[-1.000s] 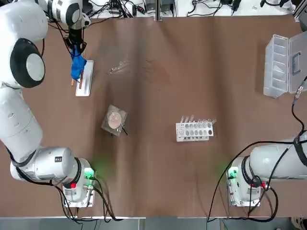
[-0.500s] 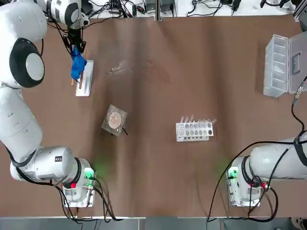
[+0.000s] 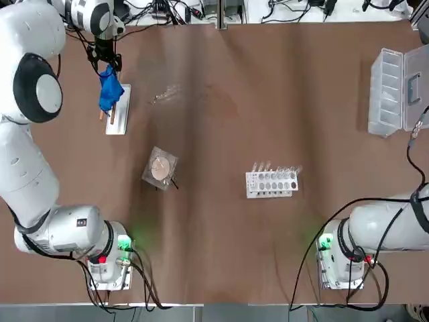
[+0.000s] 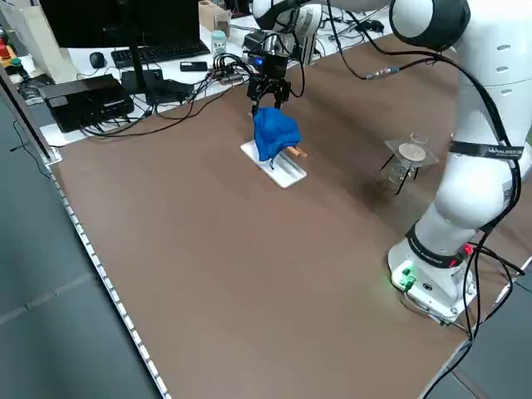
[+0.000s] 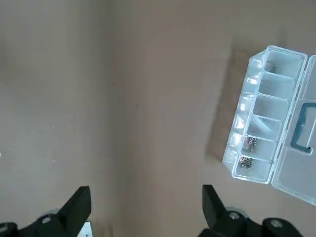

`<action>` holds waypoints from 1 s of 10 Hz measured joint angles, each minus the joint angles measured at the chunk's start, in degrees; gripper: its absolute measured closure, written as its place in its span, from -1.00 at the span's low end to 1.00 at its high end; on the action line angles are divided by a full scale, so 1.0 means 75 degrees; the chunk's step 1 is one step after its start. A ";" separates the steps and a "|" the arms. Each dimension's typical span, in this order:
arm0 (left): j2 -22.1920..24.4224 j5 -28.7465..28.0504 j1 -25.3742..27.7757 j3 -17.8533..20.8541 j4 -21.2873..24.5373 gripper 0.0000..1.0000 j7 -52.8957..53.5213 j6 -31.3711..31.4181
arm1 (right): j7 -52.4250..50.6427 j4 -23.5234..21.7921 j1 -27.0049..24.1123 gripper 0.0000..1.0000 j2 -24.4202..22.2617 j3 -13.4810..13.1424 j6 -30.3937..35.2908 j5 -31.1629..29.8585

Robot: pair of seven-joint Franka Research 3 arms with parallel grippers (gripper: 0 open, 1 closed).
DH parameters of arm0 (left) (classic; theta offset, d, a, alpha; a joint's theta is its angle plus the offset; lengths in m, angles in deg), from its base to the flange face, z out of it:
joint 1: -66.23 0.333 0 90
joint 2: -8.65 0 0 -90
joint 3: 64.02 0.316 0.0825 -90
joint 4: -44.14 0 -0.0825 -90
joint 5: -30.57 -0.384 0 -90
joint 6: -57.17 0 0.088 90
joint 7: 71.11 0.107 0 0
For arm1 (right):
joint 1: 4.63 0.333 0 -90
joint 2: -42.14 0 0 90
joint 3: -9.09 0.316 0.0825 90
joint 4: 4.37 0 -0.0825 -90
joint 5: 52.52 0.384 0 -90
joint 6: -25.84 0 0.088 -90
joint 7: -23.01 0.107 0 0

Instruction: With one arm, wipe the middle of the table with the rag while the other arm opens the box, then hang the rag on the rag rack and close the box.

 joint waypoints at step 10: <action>0.2099 0.2564 -0.0031 -0.0560 -0.1790 -1.00 -0.0012 -0.0315 | 0.0000 -0.0075 0.0007 -0.99 0.0000 -0.0003 -0.0001 0.0000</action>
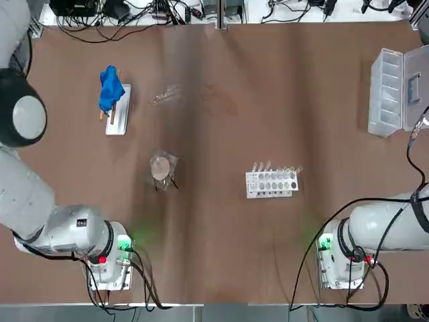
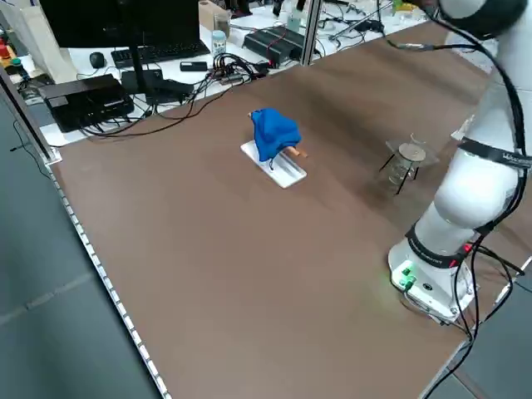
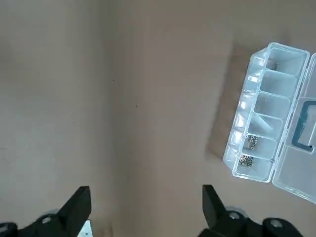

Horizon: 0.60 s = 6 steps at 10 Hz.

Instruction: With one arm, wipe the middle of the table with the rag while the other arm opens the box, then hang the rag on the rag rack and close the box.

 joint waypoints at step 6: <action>0.0726 0.1143 0.0315 0.0129 0.0103 -0.98 0.0296 -0.1413 | 0.0000 -0.0008 0.0001 -0.99 0.0000 -0.0002 -0.0001 -0.0001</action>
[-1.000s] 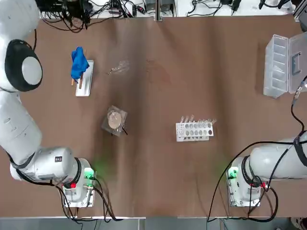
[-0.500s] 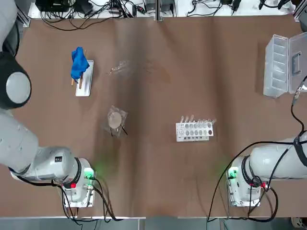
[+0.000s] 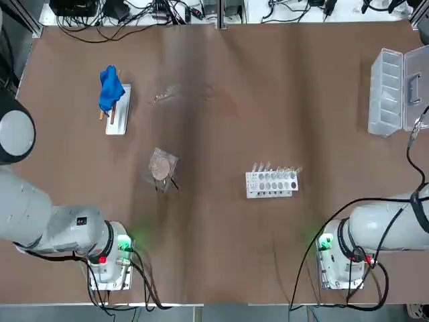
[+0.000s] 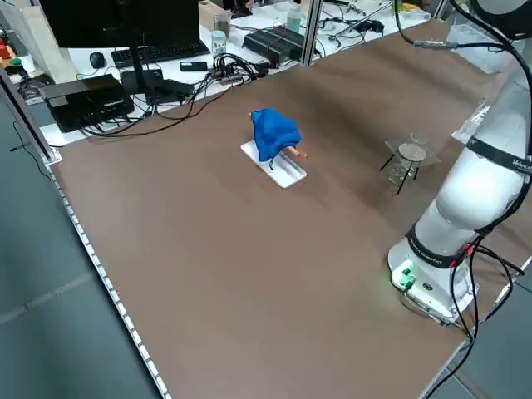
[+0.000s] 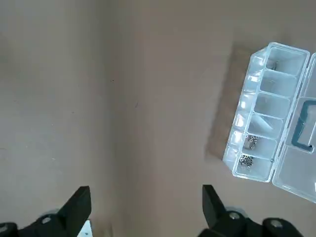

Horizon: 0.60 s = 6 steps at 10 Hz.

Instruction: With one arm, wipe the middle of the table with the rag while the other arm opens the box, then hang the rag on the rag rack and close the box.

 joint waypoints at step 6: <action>0.0071 0.0004 -0.0576 0.0732 0.0439 -0.97 0.1049 0.0002 | 0.0000 0.0000 0.0000 -0.99 0.0000 -0.0001 -0.0017 -0.0002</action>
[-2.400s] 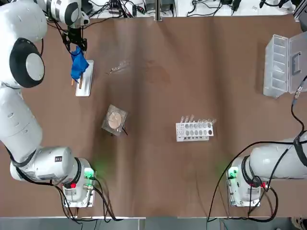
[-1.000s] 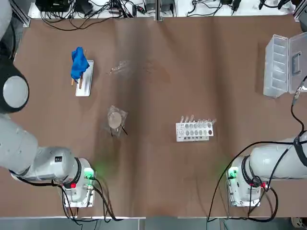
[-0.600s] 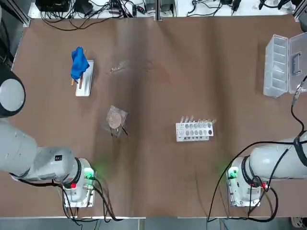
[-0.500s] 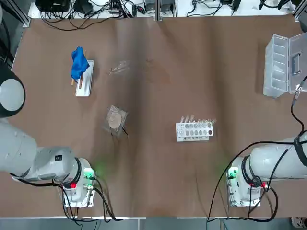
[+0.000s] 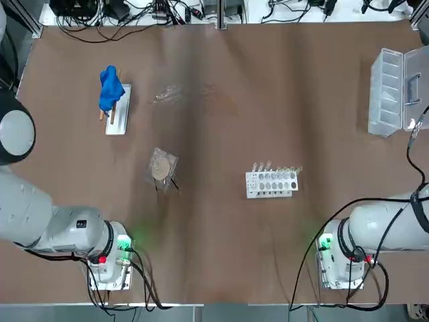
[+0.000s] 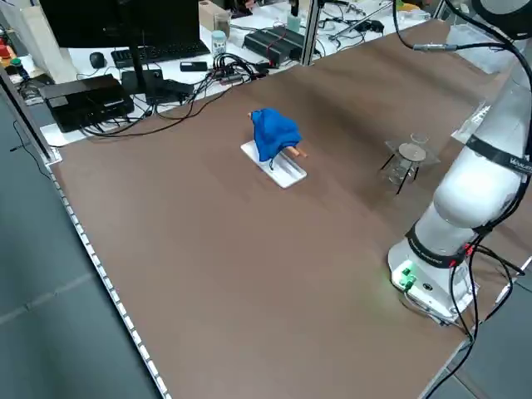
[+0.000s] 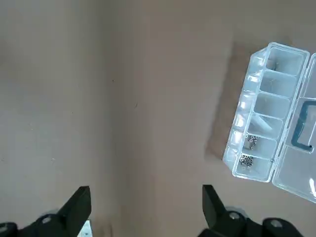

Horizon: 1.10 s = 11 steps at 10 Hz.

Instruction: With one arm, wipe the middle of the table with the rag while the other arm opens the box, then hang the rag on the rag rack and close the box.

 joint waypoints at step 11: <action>0.0183 -0.0136 -0.0108 -0.0224 0.0161 -0.96 0.0010 0.0040 | 0.0001 0.0000 0.0000 -0.99 0.0000 -0.0029 -0.0010 -0.0002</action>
